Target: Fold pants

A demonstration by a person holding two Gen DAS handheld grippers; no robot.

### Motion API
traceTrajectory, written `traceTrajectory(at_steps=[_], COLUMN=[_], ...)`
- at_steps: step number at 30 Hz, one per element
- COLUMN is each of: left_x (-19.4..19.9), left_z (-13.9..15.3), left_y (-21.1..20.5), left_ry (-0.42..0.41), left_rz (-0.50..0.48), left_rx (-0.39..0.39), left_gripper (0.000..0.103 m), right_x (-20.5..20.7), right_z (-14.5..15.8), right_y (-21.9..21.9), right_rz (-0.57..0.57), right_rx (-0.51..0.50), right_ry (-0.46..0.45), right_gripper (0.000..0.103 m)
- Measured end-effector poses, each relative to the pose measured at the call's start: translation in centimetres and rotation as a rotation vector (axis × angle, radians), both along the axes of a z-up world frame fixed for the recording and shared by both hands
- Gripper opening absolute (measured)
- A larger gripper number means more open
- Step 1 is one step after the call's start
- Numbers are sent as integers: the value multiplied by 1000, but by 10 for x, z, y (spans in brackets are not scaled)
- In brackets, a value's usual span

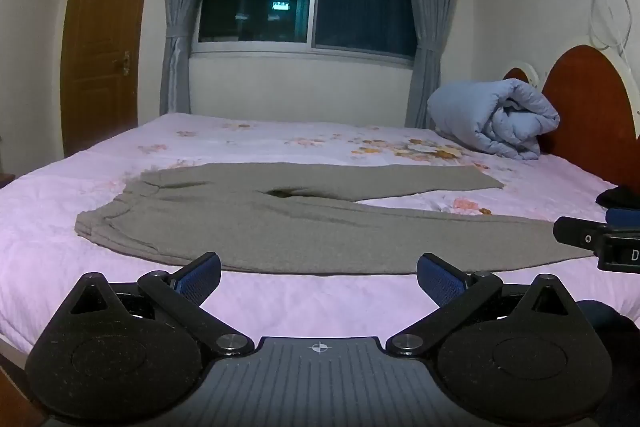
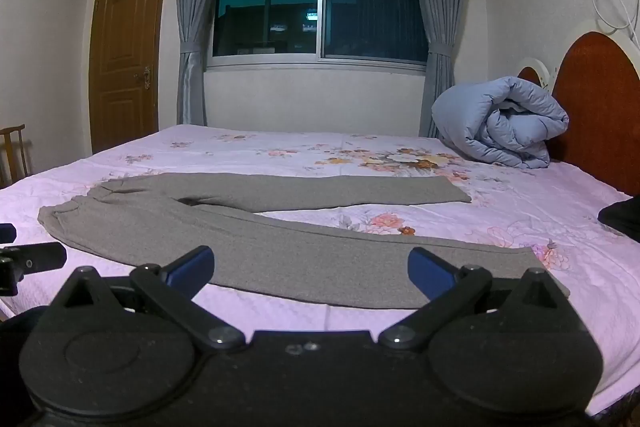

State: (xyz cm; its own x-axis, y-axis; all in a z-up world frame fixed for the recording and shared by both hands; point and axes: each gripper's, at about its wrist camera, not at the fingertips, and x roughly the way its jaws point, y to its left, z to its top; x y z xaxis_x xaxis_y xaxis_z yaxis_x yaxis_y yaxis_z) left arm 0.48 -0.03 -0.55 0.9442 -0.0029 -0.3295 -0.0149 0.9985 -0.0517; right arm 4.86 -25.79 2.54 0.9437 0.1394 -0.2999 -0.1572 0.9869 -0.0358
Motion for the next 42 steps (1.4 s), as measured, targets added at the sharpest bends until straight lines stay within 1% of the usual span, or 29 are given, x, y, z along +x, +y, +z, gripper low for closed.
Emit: traceTrajectory(at_steps=[18, 29, 31, 42], left_x=[-3, -13, 0, 0], left_z=[-1, -4, 1, 1], left_y=[0, 2, 0, 0], left_ry=[0, -2, 4, 3], left_rz=[-1, -1, -1, -1], left_rx=[0, -3, 0, -1], left_gripper=[103, 103, 103, 103], right_x=[0, 0, 0, 0], right_z=[0, 0, 0, 0], right_y=[0, -1, -1, 0], right_rz=[0, 0, 0, 0], right_rx=[-2, -2, -3, -3], right_ry=[2, 3, 3, 4], right_gripper=[97, 97, 97, 97])
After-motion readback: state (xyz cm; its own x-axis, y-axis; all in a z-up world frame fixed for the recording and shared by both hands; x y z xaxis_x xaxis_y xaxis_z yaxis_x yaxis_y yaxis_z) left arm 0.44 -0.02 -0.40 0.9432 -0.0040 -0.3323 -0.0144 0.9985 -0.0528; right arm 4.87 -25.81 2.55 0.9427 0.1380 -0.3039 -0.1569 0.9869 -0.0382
